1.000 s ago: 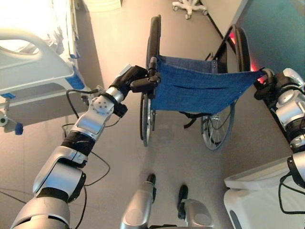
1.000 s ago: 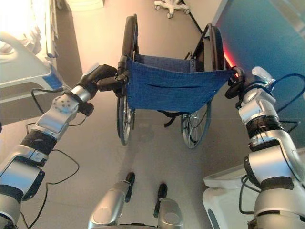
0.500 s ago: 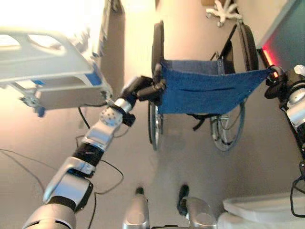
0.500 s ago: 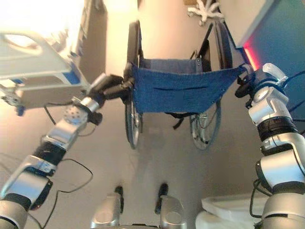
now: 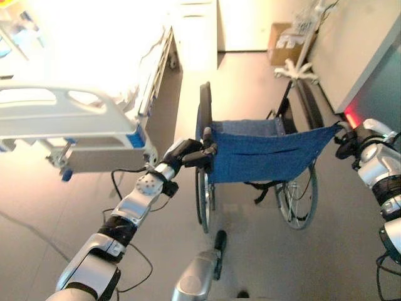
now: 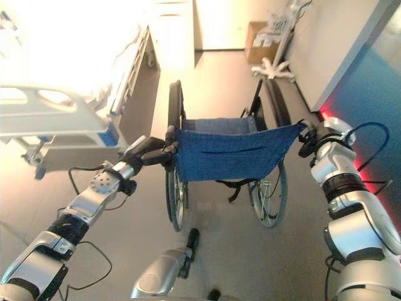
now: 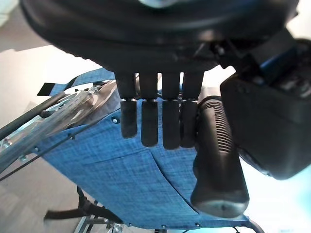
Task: Push the wheelchair next to the bed
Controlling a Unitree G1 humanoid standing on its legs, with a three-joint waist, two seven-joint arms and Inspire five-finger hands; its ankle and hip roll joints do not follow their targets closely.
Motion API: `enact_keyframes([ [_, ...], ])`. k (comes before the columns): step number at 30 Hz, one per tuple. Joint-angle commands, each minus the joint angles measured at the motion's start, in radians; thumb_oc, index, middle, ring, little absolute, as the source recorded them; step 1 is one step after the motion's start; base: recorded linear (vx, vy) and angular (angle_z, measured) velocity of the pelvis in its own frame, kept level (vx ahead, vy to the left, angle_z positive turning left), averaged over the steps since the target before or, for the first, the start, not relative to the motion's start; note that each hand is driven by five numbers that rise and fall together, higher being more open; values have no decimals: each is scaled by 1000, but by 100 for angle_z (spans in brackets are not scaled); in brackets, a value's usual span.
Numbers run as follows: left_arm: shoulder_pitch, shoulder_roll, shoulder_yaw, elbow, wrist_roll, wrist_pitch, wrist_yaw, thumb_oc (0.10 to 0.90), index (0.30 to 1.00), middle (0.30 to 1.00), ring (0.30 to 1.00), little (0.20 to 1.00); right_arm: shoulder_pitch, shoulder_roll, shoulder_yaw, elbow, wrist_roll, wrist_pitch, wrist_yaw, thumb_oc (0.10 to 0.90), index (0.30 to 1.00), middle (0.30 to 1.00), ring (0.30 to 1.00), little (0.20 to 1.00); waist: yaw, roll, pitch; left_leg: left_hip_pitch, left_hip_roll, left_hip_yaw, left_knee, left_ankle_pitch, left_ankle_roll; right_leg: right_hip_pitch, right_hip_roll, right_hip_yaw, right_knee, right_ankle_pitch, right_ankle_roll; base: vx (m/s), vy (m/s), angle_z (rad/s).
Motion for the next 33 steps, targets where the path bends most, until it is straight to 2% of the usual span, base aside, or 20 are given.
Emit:
enact_keyframes([
  [1, -80, 21, -23, 119, 98, 21, 34, 400, 300, 300, 300, 300, -139, 105, 90, -186, -52, -372, 68, 400, 300, 300, 300, 300, 45, -70, 25, 0, -58, 24, 33, -19, 45, -80, -8, 66, 153, 59, 3, 267, 16, 26],
  [2, -80, 28, -24, 118, 103, 25, 23, 400, 300, 300, 300, 300, -124, 108, 86, -185, -48, -377, 65, 400, 300, 300, 300, 300, 50, -85, 14, 10, -63, 21, 30, -24, 56, -73, -14, 59, 188, 75, 18, 341, 8, 27],
  [3, -74, 36, -27, 111, 106, 28, 18, 400, 300, 300, 300, 300, -99, 108, 81, -196, -46, -384, 57, 400, 300, 300, 300, 300, 54, -94, -5, 21, -59, 25, 17, -28, 70, -79, -15, 51, 252, 119, 42, 252, 0, 9],
  [5, -75, 36, -32, 115, 109, 25, 13, 400, 300, 300, 300, 300, -81, 109, 76, -198, -35, -389, 56, 400, 300, 300, 300, 300, 56, -101, -16, 31, -57, 28, 12, -30, 75, -86, -38, 36, 293, 162, 69, 252, -19, 1],
  [6, -80, 29, -42, 124, 116, 23, 16, 400, 300, 300, 300, 300, -78, 123, 66, -182, -35, -394, 58, 400, 300, 300, 300, 300, 60, -104, -20, 38, -46, 21, 10, -30, 71, -94, -83, 21, 268, 197, 97, 239, -61, 1],
  [9, -108, 32, -57, 142, 113, 15, 22, 400, 300, 300, 300, 300, -103, 146, 62, -134, -38, -409, 47, 400, 300, 300, 300, 300, 54, -95, -6, 62, -24, -10, 4, -35, 60, -134, -141, 13, 207, 209, 114, 100, -177, -25],
  [10, -157, 37, -72, 157, 104, 11, 29, 400, 300, 300, 300, 300, -140, 160, 67, -105, -24, -406, 27, 400, 300, 300, 300, 300, 38, -87, 13, 78, -11, -47, 2, -41, 50, -199, -172, 34, 155, 229, 117, -10, -186, -25],
  [11, -166, 38, -75, 161, 102, 10, 31, 400, 300, 300, 300, 300, -147, 161, 68, -101, -20, -405, 25, 400, 300, 300, 300, 300, 33, -87, 19, 81, -11, -54, 4, -45, 49, -208, -178, 38, 148, 232, 117, -27, -222, -40],
  [13, -223, 41, -92, 185, 77, 3, 40, 400, 300, 300, 300, 300, -178, 154, 75, -91, -13, -406, 16, 400, 300, 300, 300, 300, -3, -86, 43, 92, -16, -96, 8, -63, 50, -282, -203, 102, 90, 286, 127, 36, -177, -10],
  [16, -274, 40, -97, 189, 46, 24, 39, 400, 300, 300, 300, 300, -180, 132, 88, -126, -11, -391, 11, 400, 300, 300, 300, 300, -64, -99, 61, 113, -38, -146, 25, -119, 56, -387, -247, 217, -2, 426, 155, 296, -265, 89],
  [19, -308, 48, -98, 187, 23, 45, 44, 400, 300, 300, 300, 300, -185, 117, 92, -169, -7, -364, 20, 400, 300, 300, 300, 300, -97, -114, 75, 112, -42, -171, 73, -172, 53, -444, -271, 259, -65, 471, 166, 334, -319, 113],
  [21, -333, 47, -100, 185, 15, 55, 53, 400, 300, 300, 300, 300, -199, 114, 98, -182, -3, -345, 16, 400, 300, 300, 300, 300, -106, -123, 90, 95, -36, -177, 113, -199, 47, -469, -282, 264, -78, 475, 168, 296, -480, 24],
  [22, -365, 50, -108, 184, 4, 61, 62, 400, 300, 300, 300, 300, -227, 107, 110, -185, 12, -327, 7, 400, 300, 300, 300, 300, -113, -139, 111, 66, -28, -193, 165, -231, 41, -500, -293, 277, -66, 472, 166, 267, -606, 25],
  [24, -391, 56, -116, 185, 0, 63, 71, 400, 300, 300, 300, 300, -255, 102, 122, -184, 20, -320, -3, 400, 300, 300, 300, 300, -114, -146, 126, 34, -13, -205, 210, -252, 33, -523, -297, 275, -28, 461, 163, 200, -584, 69],
  [26, -408, 70, -128, 190, -16, 65, 79, 400, 300, 300, 300, 300, -286, 82, 137, -176, 65, -319, -9, 400, 300, 300, 300, 300, -106, -164, 130, 14, 44, -210, 245, -272, 18, -529, -302, 218, 32, 409, 171, 336, -707, 78],
  [28, -383, 75, -126, 186, -37, 73, 79, 400, 300, 300, 300, 300, -283, 70, 144, -212, 79, -296, 8, 400, 300, 300, 300, 300, -107, -161, 123, 48, 90, -215, 239, -276, 9, -544, -292, 176, 129, 359, 159, 472, -479, 70],
  [29, -337, 70, -115, 171, -28, 80, 85, 400, 300, 300, 300, 300, -268, 53, 147, -251, 91, -274, 33, 400, 300, 300, 300, 300, -113, -157, 117, 103, 142, -195, 234, -270, -10, -542, -284, 142, 172, 324, 135, 384, -275, 59],
  [30, -337, 70, -115, 171, -28, 80, 85, 400, 300, 300, 300, 300, -268, 53, 146, -251, 90, -274, 33, 400, 300, 300, 300, 300, -116, -160, 116, 102, 139, -197, 230, -265, -10, -543, -286, 141, 169, 326, 135, 598, -401, 58],
  [31, -286, 53, -101, 152, -16, 88, 96, 400, 300, 300, 300, 300, -243, 36, 141, -266, 85, -277, 58, 400, 300, 300, 300, 300, -129, -154, 107, 147, 183, -172, 215, -211, -26, -520, -274, 123, 164, 306, 109, 466, -305, 44],
  [33, -233, 12, -86, 133, 6, 77, 127, 400, 300, 300, 300, 300, -201, 20, 134, -265, 55, -296, 60, 400, 300, 300, 300, 300, -151, -137, 94, 182, 237, -125, 211, -113, -34, -477, -251, 89, 152, 280, 77, 619, -445, 58],
])
